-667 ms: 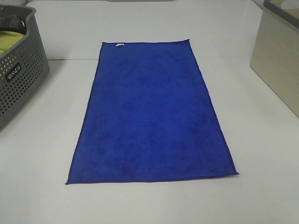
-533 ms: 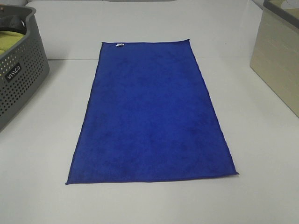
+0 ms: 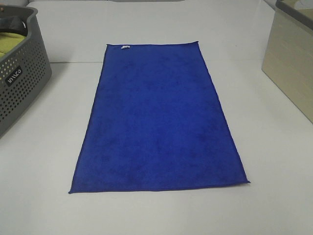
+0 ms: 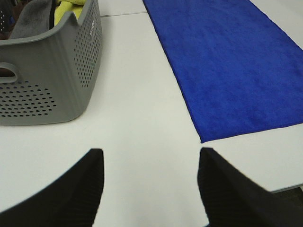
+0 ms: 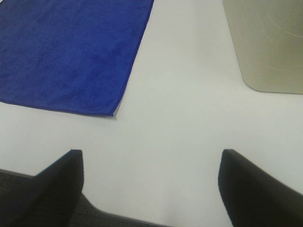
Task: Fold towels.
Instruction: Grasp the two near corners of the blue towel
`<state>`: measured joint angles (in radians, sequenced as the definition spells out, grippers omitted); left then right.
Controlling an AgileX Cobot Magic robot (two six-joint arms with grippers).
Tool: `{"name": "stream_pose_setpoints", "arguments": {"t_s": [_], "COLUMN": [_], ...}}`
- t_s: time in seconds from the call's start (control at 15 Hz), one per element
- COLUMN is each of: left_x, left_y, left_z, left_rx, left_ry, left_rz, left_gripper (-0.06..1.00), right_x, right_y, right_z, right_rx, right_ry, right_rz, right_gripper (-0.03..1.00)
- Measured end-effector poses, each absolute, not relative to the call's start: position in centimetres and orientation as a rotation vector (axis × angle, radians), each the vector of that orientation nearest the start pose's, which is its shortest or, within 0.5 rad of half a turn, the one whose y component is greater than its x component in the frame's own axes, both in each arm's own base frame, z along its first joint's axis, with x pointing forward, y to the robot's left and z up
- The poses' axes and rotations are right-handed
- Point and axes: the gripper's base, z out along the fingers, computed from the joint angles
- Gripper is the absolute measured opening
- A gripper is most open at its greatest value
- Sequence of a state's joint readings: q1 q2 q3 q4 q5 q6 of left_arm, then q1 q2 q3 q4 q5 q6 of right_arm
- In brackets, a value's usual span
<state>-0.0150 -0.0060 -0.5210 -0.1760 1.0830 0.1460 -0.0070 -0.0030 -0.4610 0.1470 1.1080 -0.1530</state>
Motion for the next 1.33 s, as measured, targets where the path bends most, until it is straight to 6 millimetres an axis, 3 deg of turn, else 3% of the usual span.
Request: {"name": "stream_pose_setpoints", "arguments": {"t_s": [1.33], "left_x": [-1.02], "left_y": [-1.39], "left_z": [28.22], "left_rx": [0.176], "left_ry": [2.022], "left_rz": [-0.128], "left_gripper": [0.57], "right_x": [-0.36], "right_y": [1.20], "right_z": [26.34], "right_rx": [-0.162], "right_ry": [2.113], "right_rz": [0.084], "right_gripper": [0.76]}}
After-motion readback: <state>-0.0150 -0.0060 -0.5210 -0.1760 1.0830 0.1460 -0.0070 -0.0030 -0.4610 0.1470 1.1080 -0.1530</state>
